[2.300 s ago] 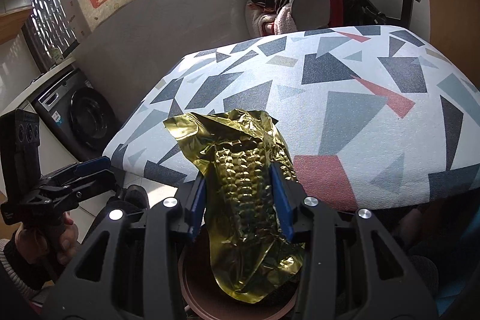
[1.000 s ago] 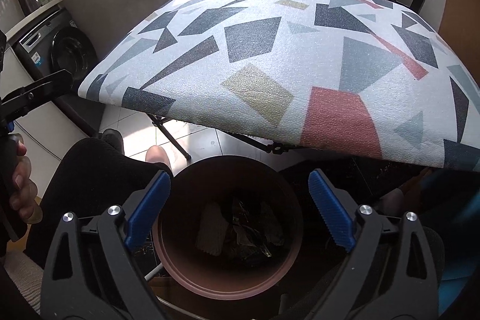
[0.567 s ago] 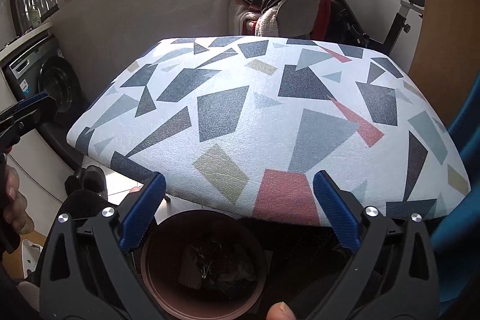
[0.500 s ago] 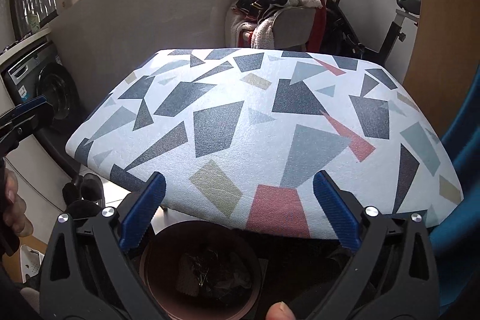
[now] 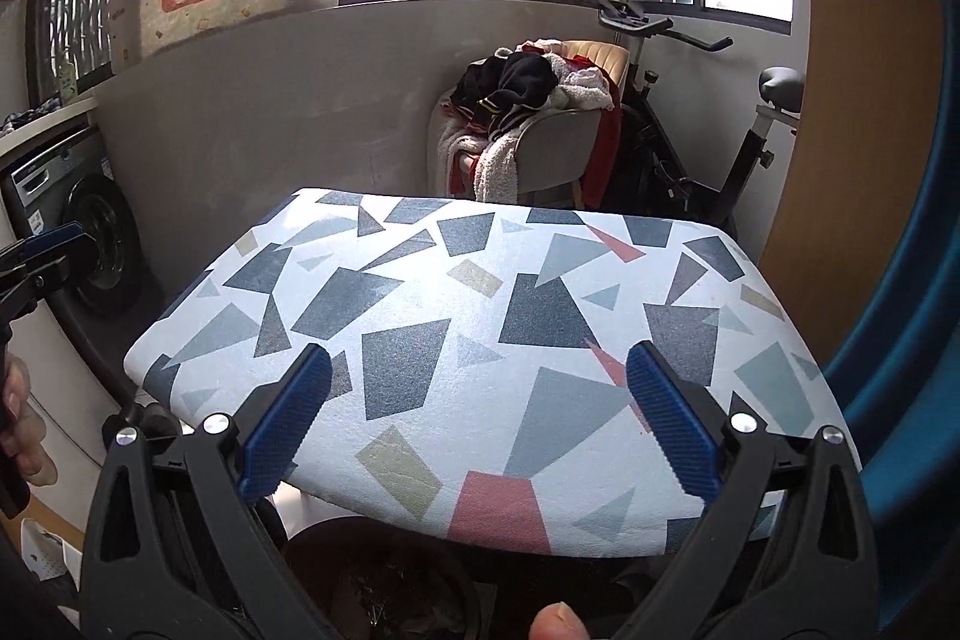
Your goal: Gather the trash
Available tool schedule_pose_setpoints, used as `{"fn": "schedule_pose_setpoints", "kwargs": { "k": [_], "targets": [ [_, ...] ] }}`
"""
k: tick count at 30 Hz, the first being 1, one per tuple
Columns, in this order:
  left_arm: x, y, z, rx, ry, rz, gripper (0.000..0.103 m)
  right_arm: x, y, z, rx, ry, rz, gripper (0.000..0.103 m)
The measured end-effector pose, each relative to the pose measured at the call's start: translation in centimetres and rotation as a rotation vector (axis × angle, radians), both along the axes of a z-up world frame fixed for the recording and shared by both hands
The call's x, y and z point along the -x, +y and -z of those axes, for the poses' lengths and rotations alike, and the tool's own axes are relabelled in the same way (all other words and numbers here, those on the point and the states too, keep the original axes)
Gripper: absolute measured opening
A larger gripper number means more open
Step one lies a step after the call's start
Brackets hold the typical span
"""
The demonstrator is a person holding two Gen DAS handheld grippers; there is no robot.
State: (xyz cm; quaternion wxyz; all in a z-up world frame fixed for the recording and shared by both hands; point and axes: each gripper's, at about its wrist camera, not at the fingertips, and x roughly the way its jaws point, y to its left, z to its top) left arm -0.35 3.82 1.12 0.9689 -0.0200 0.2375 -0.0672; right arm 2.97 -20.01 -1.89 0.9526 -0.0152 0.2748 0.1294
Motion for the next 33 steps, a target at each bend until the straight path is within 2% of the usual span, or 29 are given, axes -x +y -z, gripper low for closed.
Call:
{"fn": "schedule_pose_setpoints", "kwargs": {
  "k": [2,6,12,33],
  "targets": [
    [0.0,0.0,0.0,0.005,0.007,-0.002,0.097,0.1,-0.1,-0.1,-0.001,-0.006,0.001,0.097],
    [0.3,-0.6,0.2,-0.049,-0.005,-0.023,0.097,0.4,-0.3,-0.1,0.008,-0.011,0.007,0.097],
    [0.2,-1.4,0.8,-0.07,0.008,-0.005,0.097,0.5,-0.3,0.2,0.009,-0.006,0.01,0.097],
    [0.3,-1.5,1.6,-0.074,0.027,0.009,0.097,0.4,-0.7,0.6,0.019,-0.007,0.02,0.097]
  ]
}}
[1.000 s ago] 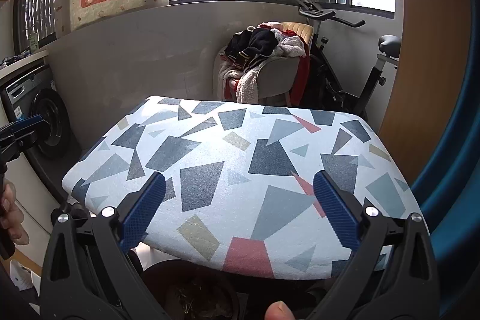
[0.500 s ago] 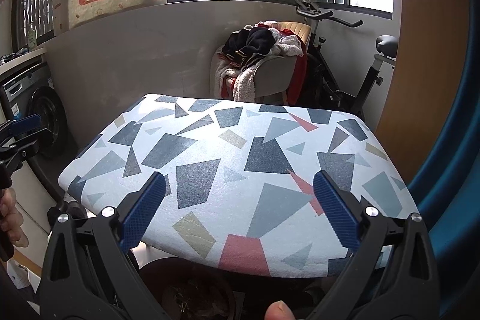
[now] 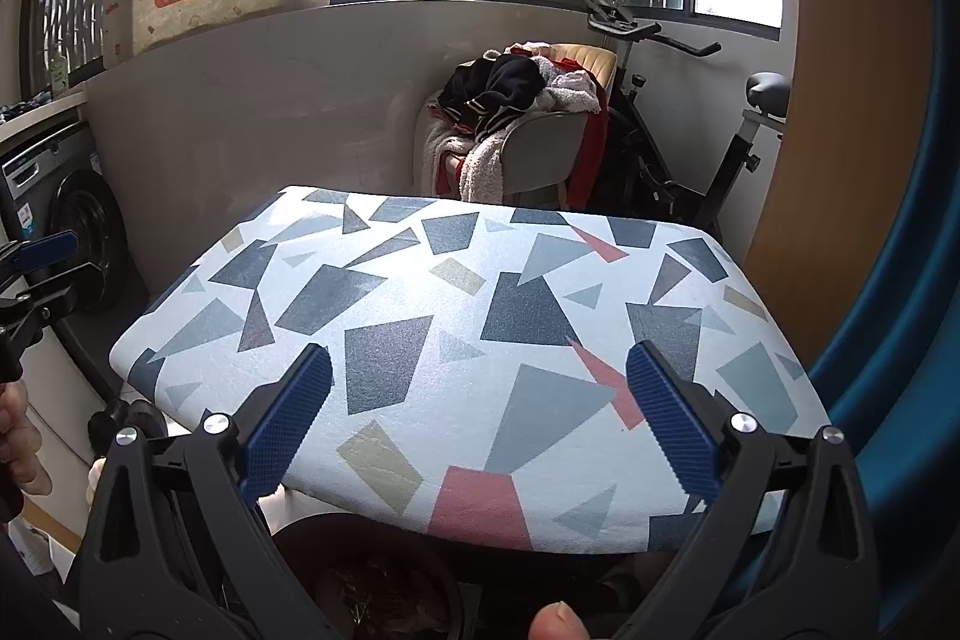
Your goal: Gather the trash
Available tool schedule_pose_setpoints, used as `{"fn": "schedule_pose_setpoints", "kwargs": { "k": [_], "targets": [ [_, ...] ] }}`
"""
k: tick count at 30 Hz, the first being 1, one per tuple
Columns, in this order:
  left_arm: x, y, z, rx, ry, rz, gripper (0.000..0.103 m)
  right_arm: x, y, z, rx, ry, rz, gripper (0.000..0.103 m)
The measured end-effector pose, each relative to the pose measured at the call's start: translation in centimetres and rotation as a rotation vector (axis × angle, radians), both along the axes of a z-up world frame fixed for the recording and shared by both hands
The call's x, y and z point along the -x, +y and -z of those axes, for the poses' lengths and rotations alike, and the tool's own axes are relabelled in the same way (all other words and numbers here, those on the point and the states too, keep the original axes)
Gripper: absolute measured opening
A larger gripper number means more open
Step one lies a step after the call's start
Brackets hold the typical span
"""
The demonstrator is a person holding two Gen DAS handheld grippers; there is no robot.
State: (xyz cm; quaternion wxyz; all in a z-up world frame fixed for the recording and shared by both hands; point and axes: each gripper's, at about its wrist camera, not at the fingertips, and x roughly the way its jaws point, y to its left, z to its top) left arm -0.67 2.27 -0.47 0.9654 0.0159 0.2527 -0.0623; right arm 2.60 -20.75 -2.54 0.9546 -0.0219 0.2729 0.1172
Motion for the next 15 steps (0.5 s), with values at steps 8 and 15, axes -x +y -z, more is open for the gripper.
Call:
{"fn": "schedule_pose_setpoints", "kwargs": {
  "k": [8,15],
  "targets": [
    [0.03,-0.13,0.17,-0.001,0.006,0.004,0.097,0.03,-0.12,0.32,0.006,0.005,-0.002,0.097],
    [-0.25,-0.2,0.47,-0.002,0.026,0.001,0.097,-0.01,0.15,0.57,0.011,0.014,-0.004,0.097]
  ]
}}
